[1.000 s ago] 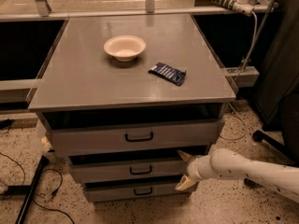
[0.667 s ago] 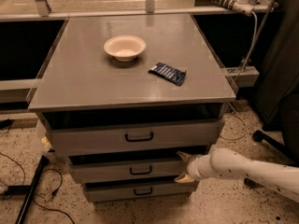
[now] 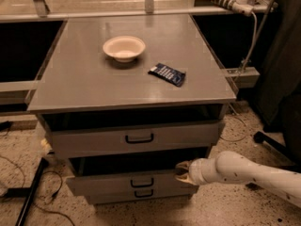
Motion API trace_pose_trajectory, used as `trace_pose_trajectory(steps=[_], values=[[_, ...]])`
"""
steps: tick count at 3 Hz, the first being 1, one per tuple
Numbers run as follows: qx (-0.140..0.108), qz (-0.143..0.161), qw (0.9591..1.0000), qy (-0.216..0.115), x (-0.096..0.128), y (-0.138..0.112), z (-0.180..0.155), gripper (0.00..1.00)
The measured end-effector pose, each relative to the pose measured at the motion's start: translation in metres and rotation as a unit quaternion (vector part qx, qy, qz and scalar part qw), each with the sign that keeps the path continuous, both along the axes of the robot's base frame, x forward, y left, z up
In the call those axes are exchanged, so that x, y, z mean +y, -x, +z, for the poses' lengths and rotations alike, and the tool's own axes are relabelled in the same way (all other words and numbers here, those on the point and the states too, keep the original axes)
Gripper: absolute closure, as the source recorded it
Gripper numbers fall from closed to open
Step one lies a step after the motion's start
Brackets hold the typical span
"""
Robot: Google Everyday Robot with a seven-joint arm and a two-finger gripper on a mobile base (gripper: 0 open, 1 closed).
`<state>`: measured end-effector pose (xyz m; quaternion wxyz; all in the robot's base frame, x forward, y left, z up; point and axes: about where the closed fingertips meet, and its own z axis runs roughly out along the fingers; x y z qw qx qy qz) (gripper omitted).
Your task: Open middle drawer
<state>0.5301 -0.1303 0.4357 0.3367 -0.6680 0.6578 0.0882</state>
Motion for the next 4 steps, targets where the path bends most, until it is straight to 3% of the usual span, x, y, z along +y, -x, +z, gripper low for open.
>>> trace_pose_trajectory(steps=[1,4], values=[[0.0,0.0,1.0,0.0,-0.0007,0.0,0.0039,1.0],[0.004,0.001,1.0,-0.003,-0.0014,0.0012,0.0015,0.34]])
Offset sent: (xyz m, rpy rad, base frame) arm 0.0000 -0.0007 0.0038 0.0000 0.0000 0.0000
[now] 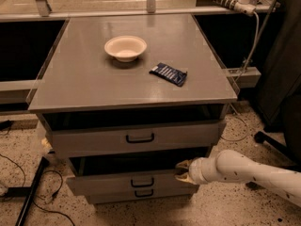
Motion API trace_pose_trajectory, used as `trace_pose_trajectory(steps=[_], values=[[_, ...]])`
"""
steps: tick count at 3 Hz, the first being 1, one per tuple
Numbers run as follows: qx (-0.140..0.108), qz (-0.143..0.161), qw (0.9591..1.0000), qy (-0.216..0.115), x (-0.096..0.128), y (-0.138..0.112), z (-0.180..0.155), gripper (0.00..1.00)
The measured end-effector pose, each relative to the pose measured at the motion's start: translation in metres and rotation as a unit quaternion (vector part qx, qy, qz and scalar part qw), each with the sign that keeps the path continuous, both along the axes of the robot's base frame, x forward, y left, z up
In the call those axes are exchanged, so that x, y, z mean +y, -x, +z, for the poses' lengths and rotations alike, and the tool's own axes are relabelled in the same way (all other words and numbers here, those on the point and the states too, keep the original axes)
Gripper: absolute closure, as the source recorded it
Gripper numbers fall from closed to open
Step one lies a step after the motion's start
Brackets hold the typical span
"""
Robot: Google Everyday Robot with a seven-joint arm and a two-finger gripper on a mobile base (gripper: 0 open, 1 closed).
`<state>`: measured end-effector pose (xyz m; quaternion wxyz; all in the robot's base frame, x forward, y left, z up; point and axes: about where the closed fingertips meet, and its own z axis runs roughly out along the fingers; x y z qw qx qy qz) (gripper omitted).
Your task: Open middle drawer
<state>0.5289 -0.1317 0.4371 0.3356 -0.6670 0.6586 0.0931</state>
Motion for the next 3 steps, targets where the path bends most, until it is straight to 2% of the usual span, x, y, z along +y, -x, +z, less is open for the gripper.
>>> trace_pose_trajectory(steps=[1,3], values=[[0.035,-0.011,0.9992,-0.015,-0.0157,0.0192,-0.0225,0.38],[0.043,-0.016,0.9988,-0.017,-0.0233,0.0255,-0.0191,0.85]])
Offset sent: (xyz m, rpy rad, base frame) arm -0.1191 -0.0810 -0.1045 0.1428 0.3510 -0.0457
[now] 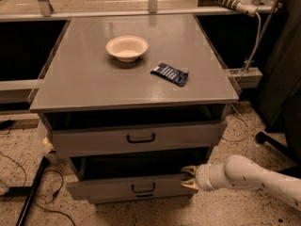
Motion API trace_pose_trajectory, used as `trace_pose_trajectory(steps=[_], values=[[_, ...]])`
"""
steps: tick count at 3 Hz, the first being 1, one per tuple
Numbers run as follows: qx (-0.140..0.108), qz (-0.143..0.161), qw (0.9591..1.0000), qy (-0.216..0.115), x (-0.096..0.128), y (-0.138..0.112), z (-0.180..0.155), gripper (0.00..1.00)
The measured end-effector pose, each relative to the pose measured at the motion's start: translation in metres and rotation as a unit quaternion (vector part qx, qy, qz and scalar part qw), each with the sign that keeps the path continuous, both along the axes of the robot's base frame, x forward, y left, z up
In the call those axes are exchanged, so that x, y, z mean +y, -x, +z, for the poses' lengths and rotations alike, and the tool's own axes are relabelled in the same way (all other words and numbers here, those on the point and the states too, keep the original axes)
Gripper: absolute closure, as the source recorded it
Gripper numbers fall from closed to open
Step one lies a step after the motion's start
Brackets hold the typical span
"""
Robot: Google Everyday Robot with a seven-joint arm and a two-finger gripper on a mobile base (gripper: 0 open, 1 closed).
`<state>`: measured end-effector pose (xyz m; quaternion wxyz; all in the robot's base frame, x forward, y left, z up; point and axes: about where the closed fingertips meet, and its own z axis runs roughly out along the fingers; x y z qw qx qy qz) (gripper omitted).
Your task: Open middle drawer
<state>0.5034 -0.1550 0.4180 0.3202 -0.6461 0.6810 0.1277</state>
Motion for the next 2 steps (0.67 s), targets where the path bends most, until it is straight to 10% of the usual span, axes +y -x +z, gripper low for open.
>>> trace_pose_trajectory(steps=[2], values=[[0.008,0.011,0.9999,-0.002,-0.001,0.016,0.01,1.0]])
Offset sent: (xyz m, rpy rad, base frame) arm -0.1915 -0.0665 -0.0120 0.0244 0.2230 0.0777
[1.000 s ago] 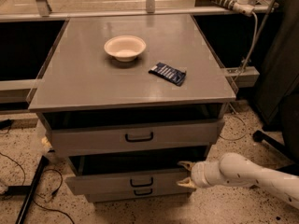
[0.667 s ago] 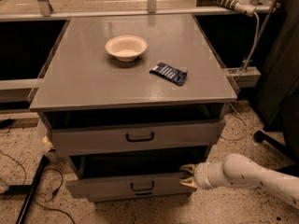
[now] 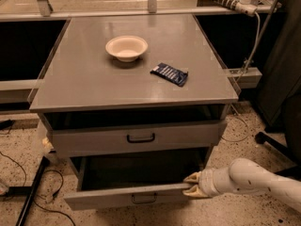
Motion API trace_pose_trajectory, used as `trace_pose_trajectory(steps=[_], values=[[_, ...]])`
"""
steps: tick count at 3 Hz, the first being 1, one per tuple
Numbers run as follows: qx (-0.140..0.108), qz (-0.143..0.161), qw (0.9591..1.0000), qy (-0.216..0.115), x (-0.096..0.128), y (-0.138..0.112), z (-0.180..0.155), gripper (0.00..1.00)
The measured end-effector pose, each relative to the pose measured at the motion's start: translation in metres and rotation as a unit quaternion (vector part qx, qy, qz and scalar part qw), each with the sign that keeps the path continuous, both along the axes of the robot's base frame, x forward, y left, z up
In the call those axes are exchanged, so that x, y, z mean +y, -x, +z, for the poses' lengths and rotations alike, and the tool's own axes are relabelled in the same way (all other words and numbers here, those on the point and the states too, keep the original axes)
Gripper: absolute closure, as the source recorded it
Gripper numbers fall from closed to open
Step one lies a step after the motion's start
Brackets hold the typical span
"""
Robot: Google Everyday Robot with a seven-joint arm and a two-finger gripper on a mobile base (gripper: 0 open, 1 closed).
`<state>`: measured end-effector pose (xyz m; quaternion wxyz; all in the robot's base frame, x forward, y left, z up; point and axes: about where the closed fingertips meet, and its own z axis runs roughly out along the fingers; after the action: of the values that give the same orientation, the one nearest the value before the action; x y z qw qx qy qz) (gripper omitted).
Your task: Open middle drawer
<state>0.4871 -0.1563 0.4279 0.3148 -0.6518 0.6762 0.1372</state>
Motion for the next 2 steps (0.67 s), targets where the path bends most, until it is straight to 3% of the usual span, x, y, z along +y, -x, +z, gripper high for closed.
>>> trace_pose_trajectory(steps=[1,2], values=[[0.0,0.0,1.0,0.0,0.0,0.0015,0.002,1.0],[0.0,0.0,1.0,0.0,0.0,0.0015,0.002,0.81]])
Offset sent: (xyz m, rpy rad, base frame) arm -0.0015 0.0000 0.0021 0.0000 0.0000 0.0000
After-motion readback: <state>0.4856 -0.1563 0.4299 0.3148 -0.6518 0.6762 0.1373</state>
